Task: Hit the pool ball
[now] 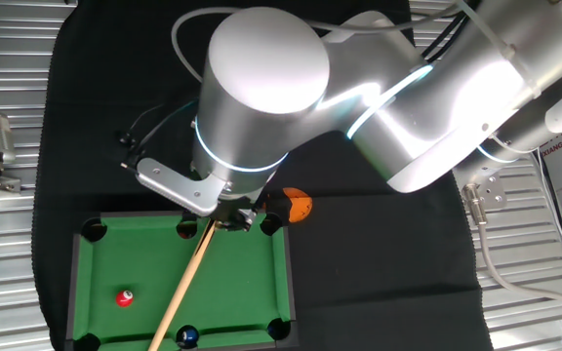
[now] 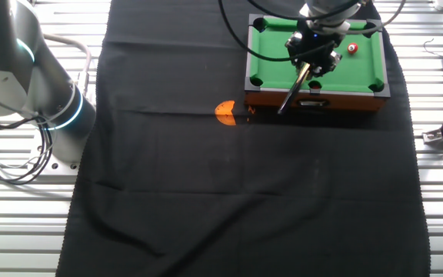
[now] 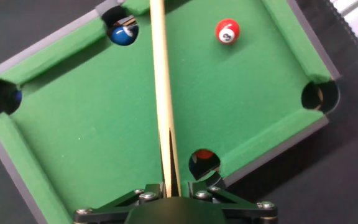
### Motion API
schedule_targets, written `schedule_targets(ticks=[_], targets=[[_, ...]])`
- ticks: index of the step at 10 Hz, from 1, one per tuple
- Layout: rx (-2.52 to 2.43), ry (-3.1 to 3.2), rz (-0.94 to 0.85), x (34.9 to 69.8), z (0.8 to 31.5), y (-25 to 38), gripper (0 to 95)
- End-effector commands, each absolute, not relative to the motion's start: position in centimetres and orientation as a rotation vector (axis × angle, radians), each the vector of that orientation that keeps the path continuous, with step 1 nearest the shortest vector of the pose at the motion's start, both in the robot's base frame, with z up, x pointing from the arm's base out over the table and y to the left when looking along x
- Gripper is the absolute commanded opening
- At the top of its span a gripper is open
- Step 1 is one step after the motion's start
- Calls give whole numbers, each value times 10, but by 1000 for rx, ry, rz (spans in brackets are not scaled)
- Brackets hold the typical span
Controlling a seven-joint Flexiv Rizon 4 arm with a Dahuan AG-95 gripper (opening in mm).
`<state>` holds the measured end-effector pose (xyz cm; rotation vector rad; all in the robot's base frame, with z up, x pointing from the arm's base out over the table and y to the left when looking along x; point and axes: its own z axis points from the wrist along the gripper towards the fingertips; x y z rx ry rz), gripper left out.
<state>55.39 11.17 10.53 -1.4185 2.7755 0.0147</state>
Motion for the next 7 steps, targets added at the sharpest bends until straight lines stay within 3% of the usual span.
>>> schedule_targets(ticks=[1,6,7], targets=[[-1420,2775,12,555,104,112,0],[-1431,2770,-1,555,105,112,0],[-1480,2750,-13,555,105,112,190]])
